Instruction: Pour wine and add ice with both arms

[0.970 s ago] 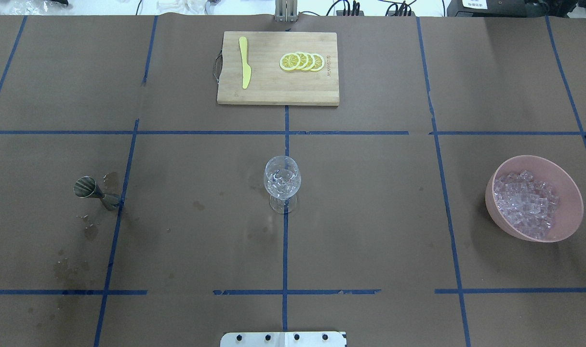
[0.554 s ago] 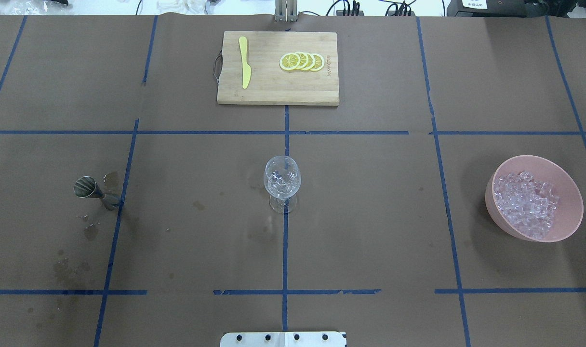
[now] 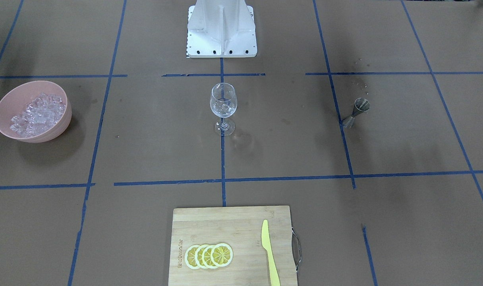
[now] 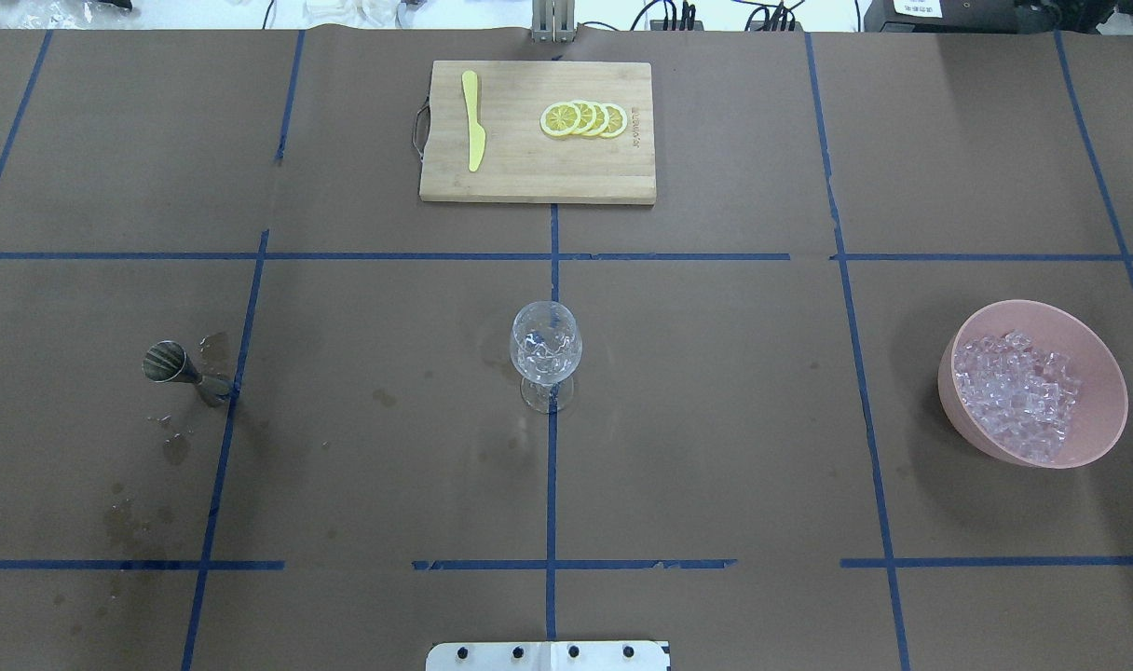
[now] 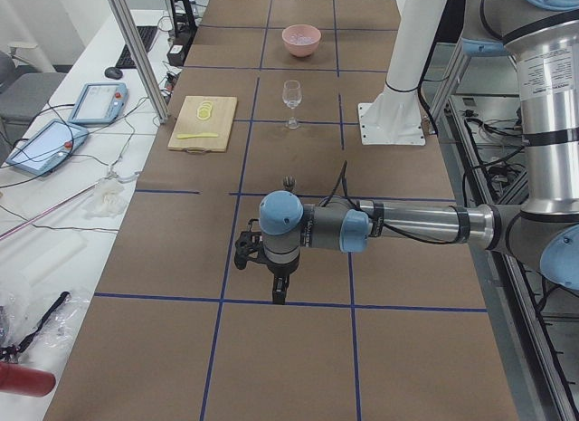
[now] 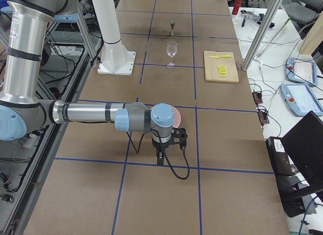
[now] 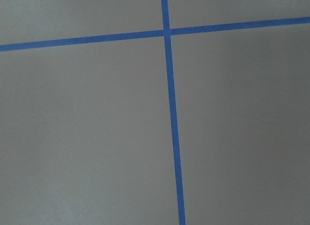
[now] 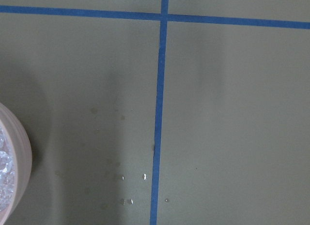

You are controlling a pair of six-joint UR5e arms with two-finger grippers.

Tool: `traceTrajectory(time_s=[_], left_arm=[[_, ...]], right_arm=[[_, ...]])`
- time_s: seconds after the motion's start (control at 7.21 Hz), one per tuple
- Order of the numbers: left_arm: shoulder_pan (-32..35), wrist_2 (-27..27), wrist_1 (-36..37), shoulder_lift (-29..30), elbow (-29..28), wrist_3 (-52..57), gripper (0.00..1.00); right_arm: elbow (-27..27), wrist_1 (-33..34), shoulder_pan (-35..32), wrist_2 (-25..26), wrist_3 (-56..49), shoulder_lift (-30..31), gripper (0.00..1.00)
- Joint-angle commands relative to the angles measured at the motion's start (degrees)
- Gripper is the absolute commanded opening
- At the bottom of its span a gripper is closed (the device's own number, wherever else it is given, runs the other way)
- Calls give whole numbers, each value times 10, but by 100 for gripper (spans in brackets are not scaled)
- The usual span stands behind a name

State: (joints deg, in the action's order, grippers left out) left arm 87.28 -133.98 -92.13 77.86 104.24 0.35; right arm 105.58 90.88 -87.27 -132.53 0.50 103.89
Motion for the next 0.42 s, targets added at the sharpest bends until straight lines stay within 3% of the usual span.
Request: traceTrajectory(time_s=[0.0,0.28], left_arm=[[0,0,-1,1,0,0,100],[0,0,-1,1,0,0,100]], right_arm=[[0,0,0,0,-2,1,100],[0,0,0,0,-1,1,100]])
